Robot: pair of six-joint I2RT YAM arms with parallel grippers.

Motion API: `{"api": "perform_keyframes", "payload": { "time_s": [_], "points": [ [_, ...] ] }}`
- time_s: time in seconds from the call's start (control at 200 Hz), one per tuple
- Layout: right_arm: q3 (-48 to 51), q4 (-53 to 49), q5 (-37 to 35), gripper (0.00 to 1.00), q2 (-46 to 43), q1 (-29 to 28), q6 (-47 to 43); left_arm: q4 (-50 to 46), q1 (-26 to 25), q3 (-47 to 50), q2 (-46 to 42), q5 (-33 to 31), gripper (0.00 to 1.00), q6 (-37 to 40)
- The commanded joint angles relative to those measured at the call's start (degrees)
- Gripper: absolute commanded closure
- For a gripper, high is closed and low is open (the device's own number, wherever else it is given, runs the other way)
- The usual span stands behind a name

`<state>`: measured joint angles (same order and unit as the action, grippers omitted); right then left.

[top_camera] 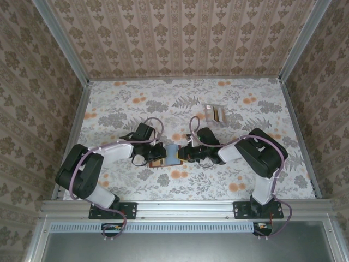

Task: Put the credit cards into the card holder

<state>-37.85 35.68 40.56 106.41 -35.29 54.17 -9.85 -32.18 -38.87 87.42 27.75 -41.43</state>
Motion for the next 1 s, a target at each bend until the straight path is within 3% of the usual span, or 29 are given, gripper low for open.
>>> {"api": "perform_keyframes", "payload": {
  "time_s": [0.0, 0.28, 0.765, 0.89, 0.995],
  "points": [
    [-0.68, 5.16, 2.42, 0.83, 1.78, 0.13, 1.58, 0.60, 0.19, 0.82, 2.20, -0.87, 0.93, 0.21],
    [1.54, 11.76, 1.37, 0.75, 0.18, 0.13, 5.07, 3.78, 1.67, 2.89, 3.65, -0.35, 0.98, 1.03],
    [1.57, 19.49, 0.23, 0.76, 2.30, 0.21, 10.87, 6.08, 4.62, 5.69, 1.40, 2.73, 1.00, 2.04],
    [0.89, 20.03, 0.99, 0.88, 3.50, 0.17, 11.10, 6.98, 5.28, 6.15, 1.27, 3.96, 1.00, 2.16],
    [0.28, 19.67, 1.10, 0.90, 4.55, 0.13, 11.32, 8.16, 5.62, 6.56, 0.88, 4.89, 1.00, 1.88]
  ]
}}
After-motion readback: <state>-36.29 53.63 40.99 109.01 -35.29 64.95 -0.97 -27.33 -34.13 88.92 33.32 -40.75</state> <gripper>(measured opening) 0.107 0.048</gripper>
